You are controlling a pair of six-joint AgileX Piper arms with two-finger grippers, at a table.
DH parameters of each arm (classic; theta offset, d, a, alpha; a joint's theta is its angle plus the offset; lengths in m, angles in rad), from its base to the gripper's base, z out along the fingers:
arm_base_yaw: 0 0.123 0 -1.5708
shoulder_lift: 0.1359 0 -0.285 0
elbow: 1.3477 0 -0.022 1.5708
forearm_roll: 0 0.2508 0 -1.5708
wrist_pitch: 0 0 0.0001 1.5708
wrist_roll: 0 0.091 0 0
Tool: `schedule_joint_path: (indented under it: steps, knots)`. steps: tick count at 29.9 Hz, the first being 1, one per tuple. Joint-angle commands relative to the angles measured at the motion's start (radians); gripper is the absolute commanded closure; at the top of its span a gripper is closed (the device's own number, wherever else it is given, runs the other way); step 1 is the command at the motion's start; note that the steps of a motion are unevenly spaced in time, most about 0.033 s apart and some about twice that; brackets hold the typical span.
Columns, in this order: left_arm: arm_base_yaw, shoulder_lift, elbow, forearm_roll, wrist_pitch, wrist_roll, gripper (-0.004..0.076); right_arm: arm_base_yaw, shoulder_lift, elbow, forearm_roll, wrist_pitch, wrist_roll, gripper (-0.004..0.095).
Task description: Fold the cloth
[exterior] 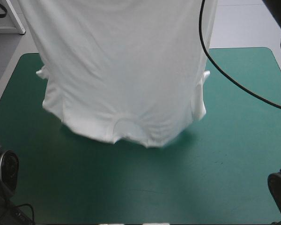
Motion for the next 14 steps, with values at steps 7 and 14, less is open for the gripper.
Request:
schedule_joint_path:
  steps: [7,14]
  knots:
    - [-0.002,-0.028,-0.05,-0.014,-0.061,0.05,0.0732,-0.001,-0.031,-0.114,-0.132,0.003,0.004,0.0926]
    - [-0.002,0.092,0.044,-0.118,0.083,0.05,0.0732,-0.001,0.154,-0.105,-0.41,0.38,0.187,0.0926]
